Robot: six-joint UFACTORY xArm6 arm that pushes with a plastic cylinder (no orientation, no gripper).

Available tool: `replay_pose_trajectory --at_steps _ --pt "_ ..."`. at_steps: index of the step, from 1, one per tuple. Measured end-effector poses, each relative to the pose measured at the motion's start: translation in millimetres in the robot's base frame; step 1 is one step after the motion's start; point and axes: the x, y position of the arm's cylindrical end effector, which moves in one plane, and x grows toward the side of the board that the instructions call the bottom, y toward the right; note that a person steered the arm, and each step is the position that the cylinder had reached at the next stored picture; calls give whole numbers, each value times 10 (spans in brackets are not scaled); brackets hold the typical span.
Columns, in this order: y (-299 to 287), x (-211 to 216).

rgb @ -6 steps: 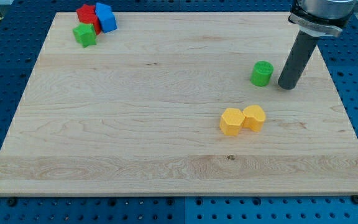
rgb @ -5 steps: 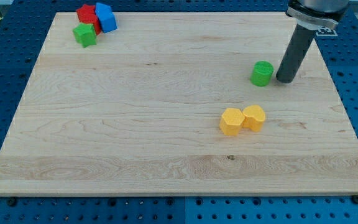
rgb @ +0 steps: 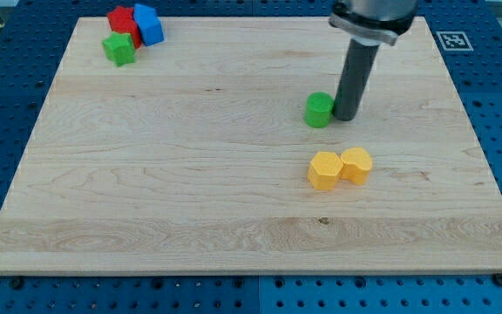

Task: Push the green circle to the bottom right of the cube

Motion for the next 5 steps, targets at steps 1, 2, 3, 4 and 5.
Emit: replay_pose_trajectory --at_steps 1,2,3,4,5 --pt "-295 70" --pt "-681 42" --pt "-1076 34" --pt "-1444 -16" --pt "-1767 -267"
